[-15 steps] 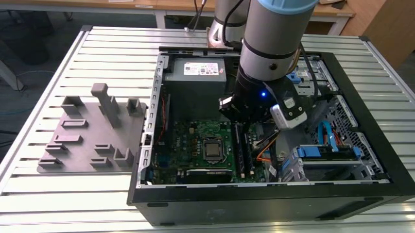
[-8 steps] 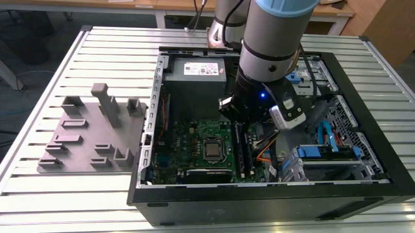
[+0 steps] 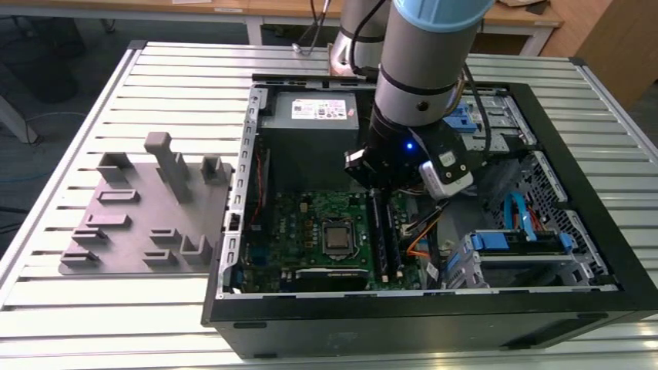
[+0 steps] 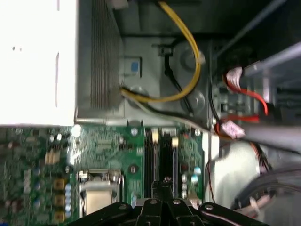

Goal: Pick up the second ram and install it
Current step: 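Press down the second ram until it locks into place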

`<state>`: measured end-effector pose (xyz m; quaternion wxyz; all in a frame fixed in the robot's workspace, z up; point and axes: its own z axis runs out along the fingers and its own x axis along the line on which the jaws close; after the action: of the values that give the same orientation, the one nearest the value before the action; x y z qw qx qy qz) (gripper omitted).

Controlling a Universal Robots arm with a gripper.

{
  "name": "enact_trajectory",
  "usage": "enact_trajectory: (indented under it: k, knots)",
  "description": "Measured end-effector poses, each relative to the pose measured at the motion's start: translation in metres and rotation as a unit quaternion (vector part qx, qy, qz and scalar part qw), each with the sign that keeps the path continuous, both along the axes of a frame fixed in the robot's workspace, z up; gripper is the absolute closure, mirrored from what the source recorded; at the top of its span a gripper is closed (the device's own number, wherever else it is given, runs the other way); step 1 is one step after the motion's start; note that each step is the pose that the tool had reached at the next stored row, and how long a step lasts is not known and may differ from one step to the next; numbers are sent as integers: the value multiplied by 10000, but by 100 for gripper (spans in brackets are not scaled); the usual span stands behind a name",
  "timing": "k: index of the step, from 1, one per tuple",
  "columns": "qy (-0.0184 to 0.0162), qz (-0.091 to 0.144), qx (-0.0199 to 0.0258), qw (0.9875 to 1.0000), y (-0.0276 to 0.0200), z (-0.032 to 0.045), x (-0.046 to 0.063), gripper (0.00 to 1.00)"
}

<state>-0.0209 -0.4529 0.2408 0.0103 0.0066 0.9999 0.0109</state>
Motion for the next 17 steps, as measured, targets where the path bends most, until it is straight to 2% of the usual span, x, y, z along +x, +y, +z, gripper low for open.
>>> enact_trajectory:
  k: [1, 3, 11, 17]
  knots:
    - [0, 0, 0, 10000, 34, -18, -3, 93]
    - [-1, 0, 3, 10000, 55, -57, -11, 93]
    - [0, 0, 0, 10000, 69, -195, -34, 93]
    - [0, 0, -1, 10000, 76, -245, -40, 93]
